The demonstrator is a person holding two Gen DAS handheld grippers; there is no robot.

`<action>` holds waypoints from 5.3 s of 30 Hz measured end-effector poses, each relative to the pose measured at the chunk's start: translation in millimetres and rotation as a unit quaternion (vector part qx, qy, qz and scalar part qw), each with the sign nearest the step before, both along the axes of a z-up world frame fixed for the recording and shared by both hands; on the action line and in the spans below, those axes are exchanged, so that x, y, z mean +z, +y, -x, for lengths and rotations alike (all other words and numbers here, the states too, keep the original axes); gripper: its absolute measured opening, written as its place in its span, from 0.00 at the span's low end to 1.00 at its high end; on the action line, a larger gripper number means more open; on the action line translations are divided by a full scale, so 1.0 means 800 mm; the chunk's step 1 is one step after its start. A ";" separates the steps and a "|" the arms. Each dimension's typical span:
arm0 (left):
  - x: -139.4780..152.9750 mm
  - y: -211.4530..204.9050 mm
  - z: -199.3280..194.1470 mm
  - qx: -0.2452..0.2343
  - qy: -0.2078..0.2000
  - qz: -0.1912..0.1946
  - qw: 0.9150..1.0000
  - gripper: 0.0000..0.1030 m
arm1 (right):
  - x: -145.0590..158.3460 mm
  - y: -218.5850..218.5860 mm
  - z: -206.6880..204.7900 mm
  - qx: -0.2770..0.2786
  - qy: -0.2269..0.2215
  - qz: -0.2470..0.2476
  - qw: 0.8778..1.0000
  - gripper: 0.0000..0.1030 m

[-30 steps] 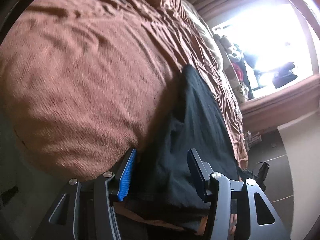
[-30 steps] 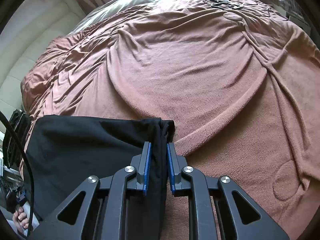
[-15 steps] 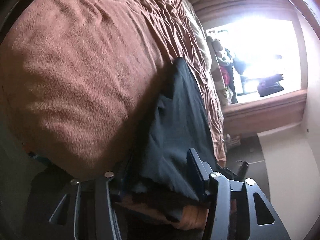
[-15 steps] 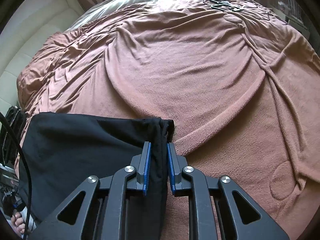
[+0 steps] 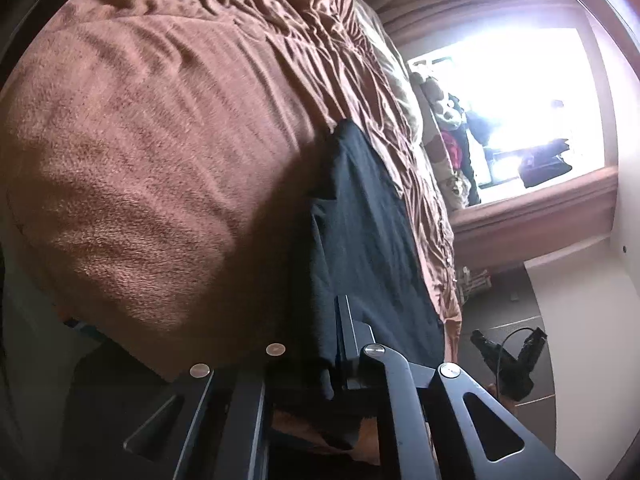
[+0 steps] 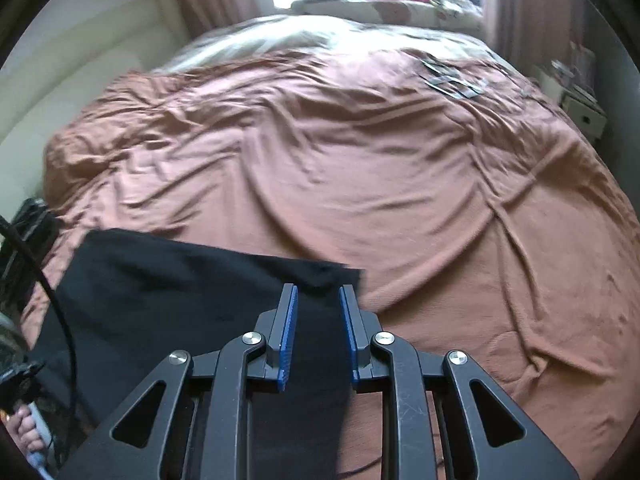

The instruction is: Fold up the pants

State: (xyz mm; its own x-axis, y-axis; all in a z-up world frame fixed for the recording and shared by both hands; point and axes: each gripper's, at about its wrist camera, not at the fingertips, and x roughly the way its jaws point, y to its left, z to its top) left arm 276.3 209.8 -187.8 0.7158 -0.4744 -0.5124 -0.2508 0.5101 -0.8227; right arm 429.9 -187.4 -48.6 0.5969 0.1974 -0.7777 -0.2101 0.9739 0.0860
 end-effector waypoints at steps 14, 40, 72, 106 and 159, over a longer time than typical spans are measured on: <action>0.017 0.002 -0.007 -0.006 -0.015 0.001 1.000 0.07 | -0.024 0.113 0.083 0.113 0.036 -0.050 0.992 0.18; 0.021 -0.002 0.000 -0.010 -0.022 0.019 1.000 0.07 | -0.121 0.134 0.065 0.130 0.100 0.023 0.986 0.18; -0.001 0.007 0.018 0.031 0.021 0.063 0.997 0.07 | -0.137 0.187 -0.038 0.064 0.127 -0.007 0.990 0.11; -0.013 0.010 0.024 0.029 0.037 0.068 0.997 0.07 | -0.150 0.202 -0.065 0.060 0.135 -0.031 0.988 0.07; 0.201 -0.202 -0.112 -0.149 -0.115 -0.101 0.977 0.07 | -0.078 -0.044 0.122 -0.029 0.074 -0.211 0.974 0.42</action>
State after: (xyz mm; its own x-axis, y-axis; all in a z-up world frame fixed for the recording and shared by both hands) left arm 366.1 48.3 -26.9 0.6686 -0.5853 -0.4586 0.1129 0.6895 -0.7154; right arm 332.6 -222.4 -111.3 0.5036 0.4884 -0.7127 -0.1115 0.8547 0.5070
